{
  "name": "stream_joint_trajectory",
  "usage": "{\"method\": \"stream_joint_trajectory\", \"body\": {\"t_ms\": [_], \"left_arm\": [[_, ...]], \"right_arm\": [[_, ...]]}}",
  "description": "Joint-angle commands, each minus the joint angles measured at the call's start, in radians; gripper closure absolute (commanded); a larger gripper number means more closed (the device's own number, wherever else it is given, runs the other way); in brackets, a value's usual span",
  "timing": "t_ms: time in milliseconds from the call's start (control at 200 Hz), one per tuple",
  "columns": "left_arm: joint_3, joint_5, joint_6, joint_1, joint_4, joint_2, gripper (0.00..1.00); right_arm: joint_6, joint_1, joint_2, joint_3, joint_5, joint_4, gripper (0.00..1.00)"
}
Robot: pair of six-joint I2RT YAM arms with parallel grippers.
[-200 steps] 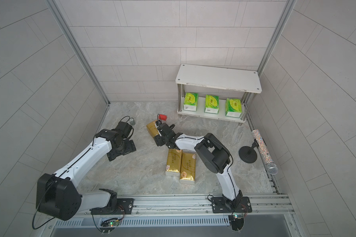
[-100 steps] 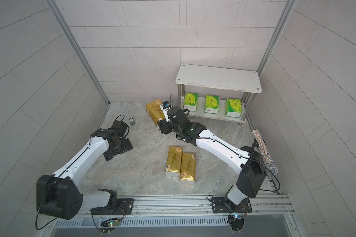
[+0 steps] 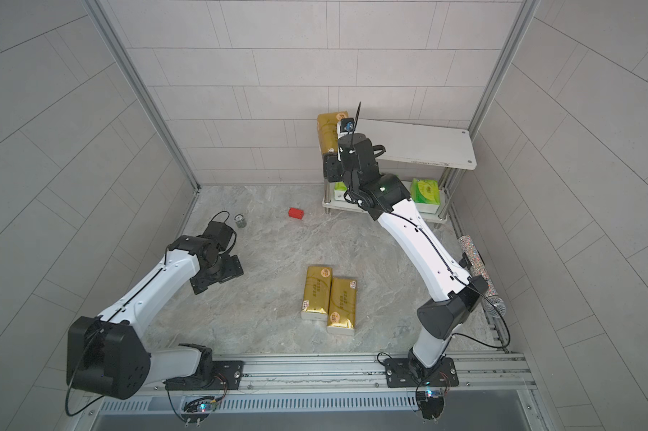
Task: Place the tissue boxes on the shelf by color
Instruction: Place a box of tissues on the shelf.
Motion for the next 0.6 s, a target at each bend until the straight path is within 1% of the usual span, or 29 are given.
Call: {"method": "stream_joint_trajectory", "body": {"t_ms": [0, 215, 320, 390, 595], "left_arm": [[-0.037, 0.024, 0.019, -0.008, -0.013, -0.024, 0.04], [-0.057, 0.023, 0.015, -0.052, -0.013, -0.042, 0.04], [-0.057, 0.023, 0.014, -0.07, -0.013, -0.044, 0.04], [-0.058, 0.021, 0.014, -0.081, -0.016, -0.044, 0.05], [-0.064, 0.021, 0.008, -0.09, -0.009, -0.04, 0.04]], "right_arm": [[0.019, -0.032, 0.081, 0.114, 0.044, -0.031, 0.28], [0.075, -0.104, 0.227, 0.273, 0.088, -0.025, 0.27], [0.099, -0.131, 0.26, 0.302, 0.099, -0.005, 0.27], [0.107, -0.149, 0.287, 0.337, 0.077, -0.005, 0.26], [0.154, -0.17, 0.34, 0.412, 0.068, -0.016, 0.24]]}}
